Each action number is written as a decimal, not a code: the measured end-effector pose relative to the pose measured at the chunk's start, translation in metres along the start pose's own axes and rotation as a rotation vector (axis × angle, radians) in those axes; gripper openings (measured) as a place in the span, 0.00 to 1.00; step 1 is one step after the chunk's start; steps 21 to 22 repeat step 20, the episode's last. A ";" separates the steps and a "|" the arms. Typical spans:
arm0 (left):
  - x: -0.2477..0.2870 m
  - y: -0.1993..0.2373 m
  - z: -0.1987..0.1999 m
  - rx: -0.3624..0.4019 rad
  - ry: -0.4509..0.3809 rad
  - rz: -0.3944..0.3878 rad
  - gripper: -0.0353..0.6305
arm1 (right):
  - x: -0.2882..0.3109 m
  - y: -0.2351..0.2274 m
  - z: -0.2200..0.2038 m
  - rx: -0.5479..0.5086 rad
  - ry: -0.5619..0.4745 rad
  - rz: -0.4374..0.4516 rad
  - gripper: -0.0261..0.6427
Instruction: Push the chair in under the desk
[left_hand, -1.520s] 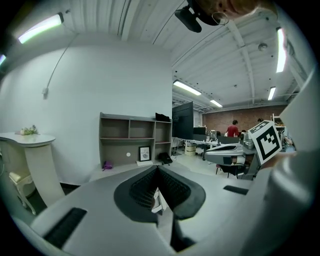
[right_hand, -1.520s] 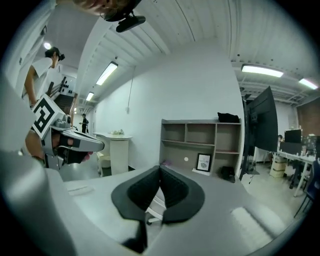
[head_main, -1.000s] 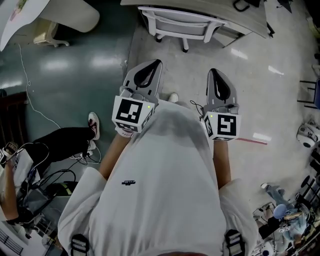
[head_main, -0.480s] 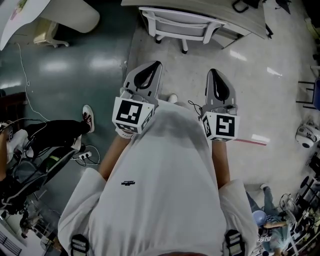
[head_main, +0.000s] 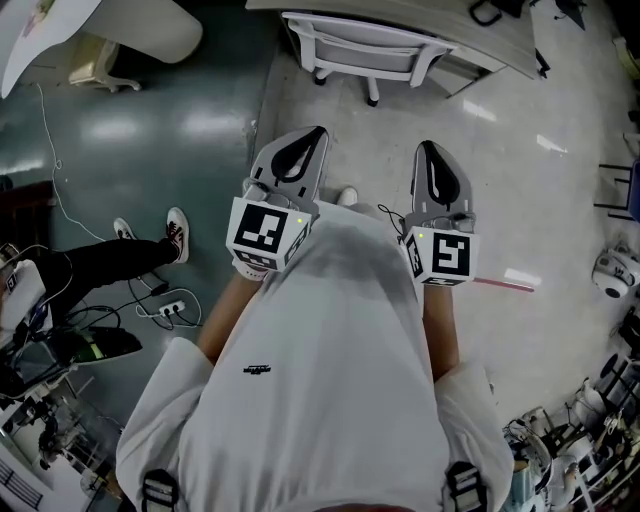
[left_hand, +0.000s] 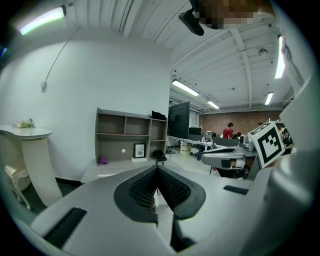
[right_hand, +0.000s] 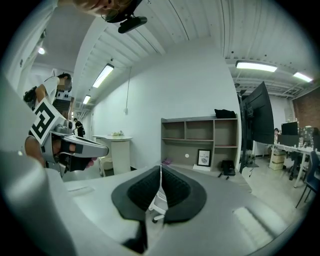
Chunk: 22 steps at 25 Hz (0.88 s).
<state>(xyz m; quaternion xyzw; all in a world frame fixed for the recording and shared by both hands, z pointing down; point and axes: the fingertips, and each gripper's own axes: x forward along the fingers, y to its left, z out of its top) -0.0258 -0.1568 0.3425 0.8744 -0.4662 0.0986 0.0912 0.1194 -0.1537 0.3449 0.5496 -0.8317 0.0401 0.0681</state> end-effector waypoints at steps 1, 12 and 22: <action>-0.001 -0.001 -0.001 0.000 0.002 0.000 0.06 | 0.000 0.000 0.000 0.002 -0.003 0.001 0.06; -0.001 -0.006 -0.006 -0.007 0.010 0.007 0.06 | 0.000 0.000 -0.003 0.007 0.004 0.013 0.04; 0.002 -0.009 -0.008 -0.013 0.020 0.004 0.06 | -0.001 -0.002 -0.003 0.009 0.010 0.023 0.04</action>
